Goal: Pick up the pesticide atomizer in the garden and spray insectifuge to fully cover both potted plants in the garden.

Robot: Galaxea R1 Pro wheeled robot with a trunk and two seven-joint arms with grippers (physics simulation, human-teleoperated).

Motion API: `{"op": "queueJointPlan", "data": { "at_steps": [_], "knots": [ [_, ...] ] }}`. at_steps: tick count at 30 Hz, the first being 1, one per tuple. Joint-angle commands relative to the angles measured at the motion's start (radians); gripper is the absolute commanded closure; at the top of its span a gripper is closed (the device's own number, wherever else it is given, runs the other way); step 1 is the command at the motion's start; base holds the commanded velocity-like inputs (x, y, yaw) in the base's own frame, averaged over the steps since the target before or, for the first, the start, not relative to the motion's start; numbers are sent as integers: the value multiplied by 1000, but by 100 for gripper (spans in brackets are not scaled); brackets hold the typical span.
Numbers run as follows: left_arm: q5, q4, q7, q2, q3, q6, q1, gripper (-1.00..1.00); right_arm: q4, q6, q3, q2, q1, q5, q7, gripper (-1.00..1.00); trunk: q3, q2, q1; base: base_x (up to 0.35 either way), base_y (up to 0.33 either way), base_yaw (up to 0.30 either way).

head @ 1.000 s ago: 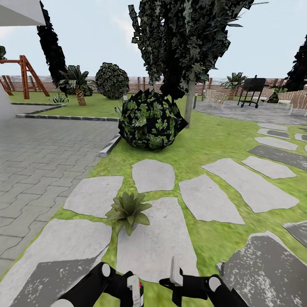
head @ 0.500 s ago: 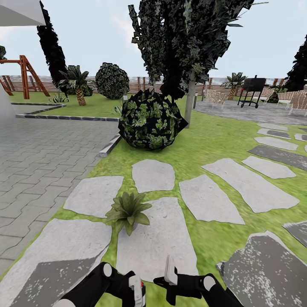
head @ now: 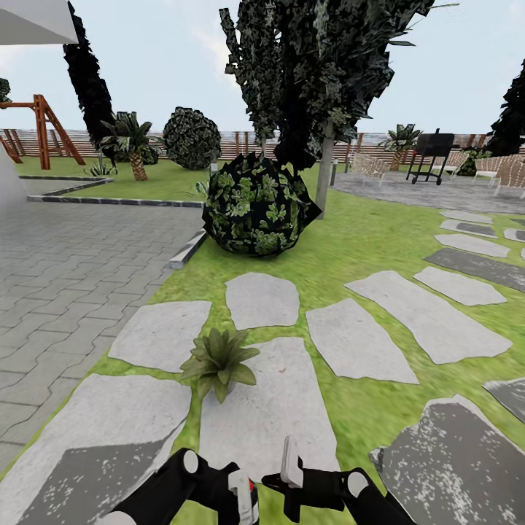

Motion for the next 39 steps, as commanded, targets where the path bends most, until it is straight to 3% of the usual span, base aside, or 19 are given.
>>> {"op": "queueJointPlan", "data": {
  "at_steps": [1,28,29,32,39],
  "knots": [
    [-8,-1,-3,-15,1,-4,0,100,-1,-3,-1,0,0,6,1,100,-1,0,0,0,0,0],
    [-10,8,0,-17,1,6,-1,100,-1,-3,-1,0,0,6,1,100,-1,0,0,0,0,0],
    [-21,13,2,22,4,11,-2,100,0,-3,-1,0,0,6,0,100,-1,0,0,0,0,0],
    [-29,14,3,67,5,12,-2,100,0,-3,-1,0,0,6,1,100,-1,0,0,0,0,0],
    [-30,14,3,140,7,16,-1,100,0,-3,-1,-1,0,10,0,100,-1,0,0,0,0,0]
  ]
}}
